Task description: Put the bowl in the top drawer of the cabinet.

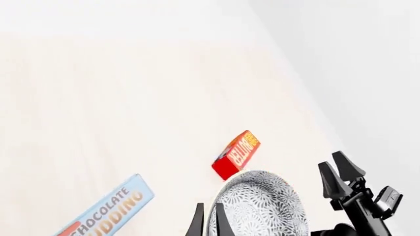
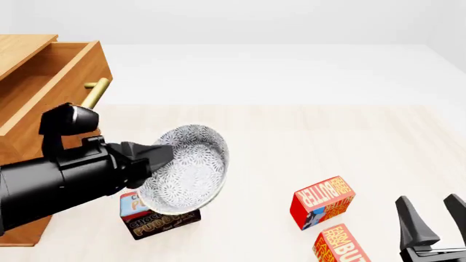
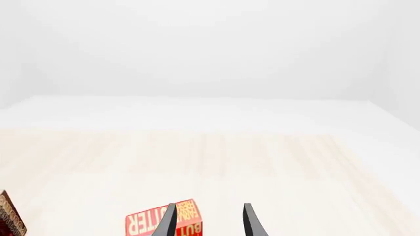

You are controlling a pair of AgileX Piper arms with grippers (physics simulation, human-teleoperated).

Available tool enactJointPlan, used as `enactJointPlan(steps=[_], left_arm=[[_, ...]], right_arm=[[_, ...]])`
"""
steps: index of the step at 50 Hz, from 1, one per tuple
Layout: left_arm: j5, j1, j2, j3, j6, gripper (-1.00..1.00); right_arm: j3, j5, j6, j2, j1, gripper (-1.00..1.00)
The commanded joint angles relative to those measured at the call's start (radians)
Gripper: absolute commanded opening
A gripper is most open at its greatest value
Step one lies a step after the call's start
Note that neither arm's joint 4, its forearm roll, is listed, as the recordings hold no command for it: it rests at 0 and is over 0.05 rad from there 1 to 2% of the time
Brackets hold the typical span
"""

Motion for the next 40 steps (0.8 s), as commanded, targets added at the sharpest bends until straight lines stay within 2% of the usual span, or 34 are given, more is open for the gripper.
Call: enactJointPlan(steps=[1,2,3,5,9,16,21,22,29,40], left_arm=[[0.062,0.083,-0.035,-0.102,-0.004,-1.0],[0.065,0.091,-0.037,-0.107,-0.009,-1.0],[0.071,0.089,-0.04,-0.122,0.02,-1.0],[0.083,0.098,-0.04,-0.133,0.004,-1.0],[0.11,0.145,-0.05,-0.175,0.032,-1.0],[0.158,0.154,-0.046,-0.226,0.052,-1.0],[0.205,0.169,-0.031,-0.25,0.092,-1.0],[0.222,0.198,-0.032,-0.26,0.114,-1.0],[0.306,0.25,-0.018,-0.332,0.177,-1.0],[0.4,0.286,0.014,-0.42,0.191,-1.0]], right_arm=[[0.0,0.001,0.002,-0.003,0.003,1.0],[0.0,0.002,0.002,-0.004,0.003,1.0],[0.0,0.002,0.001,-0.004,0.001,1.0],[0.0,0.002,0.002,-0.004,0.002,1.0],[0.0,0.002,0.002,-0.004,0.004,1.0],[0.0,0.001,0.002,-0.002,0.005,1.0],[0.0,0.0,0.0,-0.002,0.008,1.0],[0.0,0.0,0.001,0.0,0.005,1.0],[0.0,-0.001,0.004,0.0,0.01,1.0],[0.0,-0.003,0.011,0.005,0.01,1.0]])
